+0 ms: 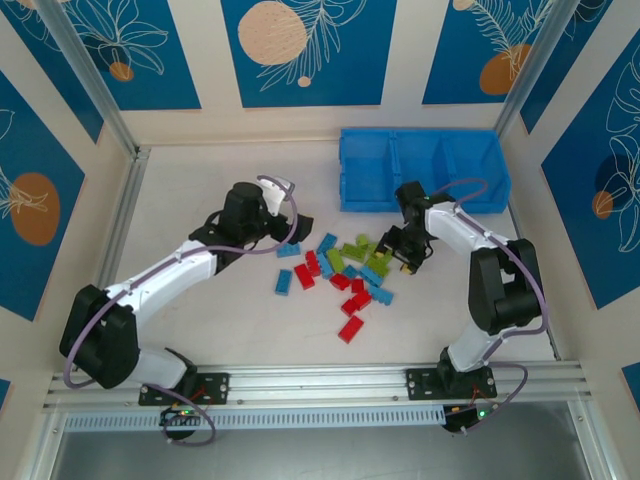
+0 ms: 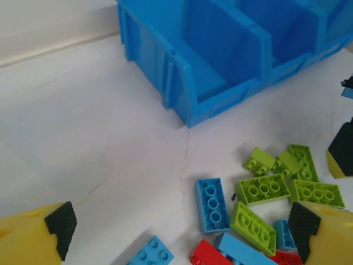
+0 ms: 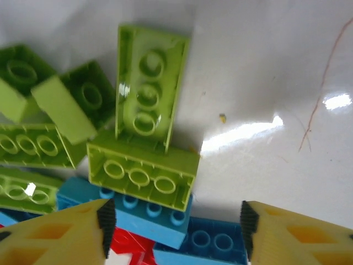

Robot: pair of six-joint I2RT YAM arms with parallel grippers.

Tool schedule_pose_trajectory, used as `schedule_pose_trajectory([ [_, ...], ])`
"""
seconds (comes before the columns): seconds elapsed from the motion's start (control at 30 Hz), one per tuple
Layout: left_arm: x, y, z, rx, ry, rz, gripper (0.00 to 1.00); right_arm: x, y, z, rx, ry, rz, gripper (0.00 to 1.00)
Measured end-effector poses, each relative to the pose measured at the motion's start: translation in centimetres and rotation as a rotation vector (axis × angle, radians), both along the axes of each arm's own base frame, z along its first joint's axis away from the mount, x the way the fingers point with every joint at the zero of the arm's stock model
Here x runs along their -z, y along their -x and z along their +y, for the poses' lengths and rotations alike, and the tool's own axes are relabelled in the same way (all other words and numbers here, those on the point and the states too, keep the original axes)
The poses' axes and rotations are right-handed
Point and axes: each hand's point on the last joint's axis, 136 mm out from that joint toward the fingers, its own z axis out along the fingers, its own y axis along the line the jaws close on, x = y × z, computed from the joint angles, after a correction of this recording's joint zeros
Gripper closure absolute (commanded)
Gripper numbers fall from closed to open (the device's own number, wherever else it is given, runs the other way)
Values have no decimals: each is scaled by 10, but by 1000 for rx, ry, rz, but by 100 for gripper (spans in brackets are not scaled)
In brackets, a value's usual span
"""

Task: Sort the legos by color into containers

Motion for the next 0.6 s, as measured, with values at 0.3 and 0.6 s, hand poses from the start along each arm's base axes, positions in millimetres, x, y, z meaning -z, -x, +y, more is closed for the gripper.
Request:
schedule_pose_trajectory([
  [0.3,5,-2,-10,35,4,21,0,18,-36,0,57,-23,-9,40],
  [0.6,13,-2,-12,42,-2,39,0,38,-42,4,39,34,40,51],
])
